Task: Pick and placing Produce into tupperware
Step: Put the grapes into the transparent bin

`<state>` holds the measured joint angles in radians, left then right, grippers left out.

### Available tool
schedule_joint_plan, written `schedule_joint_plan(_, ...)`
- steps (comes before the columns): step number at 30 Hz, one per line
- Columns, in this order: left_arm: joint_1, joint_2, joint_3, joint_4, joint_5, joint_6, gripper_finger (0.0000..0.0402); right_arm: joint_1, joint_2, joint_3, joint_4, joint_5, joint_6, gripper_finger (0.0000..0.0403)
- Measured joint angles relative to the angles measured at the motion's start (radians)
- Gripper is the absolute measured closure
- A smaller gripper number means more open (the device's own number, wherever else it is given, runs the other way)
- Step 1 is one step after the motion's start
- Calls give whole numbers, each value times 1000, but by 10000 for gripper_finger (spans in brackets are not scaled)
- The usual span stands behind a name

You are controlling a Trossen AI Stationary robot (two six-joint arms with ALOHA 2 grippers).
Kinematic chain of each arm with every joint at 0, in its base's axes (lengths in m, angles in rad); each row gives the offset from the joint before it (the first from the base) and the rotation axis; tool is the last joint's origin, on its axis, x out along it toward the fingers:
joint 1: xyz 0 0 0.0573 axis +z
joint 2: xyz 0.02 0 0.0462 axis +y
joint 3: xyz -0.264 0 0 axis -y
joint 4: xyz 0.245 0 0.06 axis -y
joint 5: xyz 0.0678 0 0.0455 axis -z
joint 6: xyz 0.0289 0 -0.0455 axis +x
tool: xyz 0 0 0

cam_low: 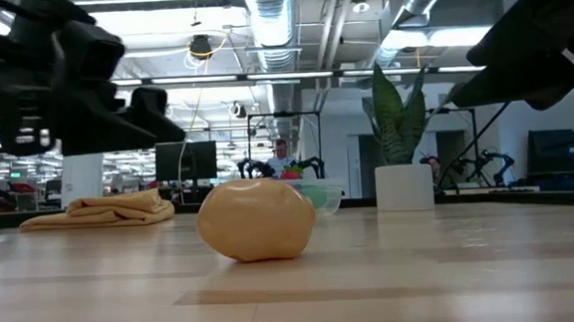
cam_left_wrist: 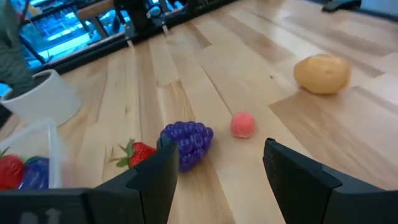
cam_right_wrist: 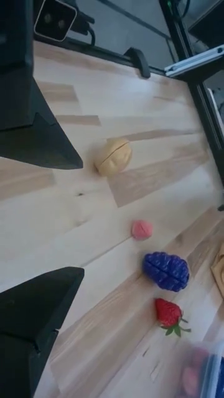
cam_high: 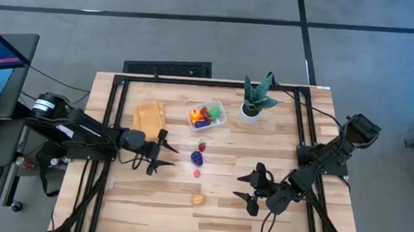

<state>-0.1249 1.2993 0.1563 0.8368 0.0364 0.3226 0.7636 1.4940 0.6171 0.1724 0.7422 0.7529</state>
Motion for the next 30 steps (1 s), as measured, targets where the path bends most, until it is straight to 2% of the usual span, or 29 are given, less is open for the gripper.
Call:
schedule_joint_plan(9, 0, 241, 189, -36, -71, 115, 178, -4, 0, -4, 1, 0, -1, 138)
schedule_joint_plan(14, 0, 326, 301, -169, -103, 175, 178, -4, 0, -4, -8, 0, -2, 138)
schedule_joint_plan(20, 0, 357, 423, -357, -152, 214, 178, -4, 0, -4, -11, -2, -2, 138)
schedule_joint_plan(30, 1, 357, 466, -383, -157, 269, 178, -4, 0, -4, -13, -6, -4, 138)
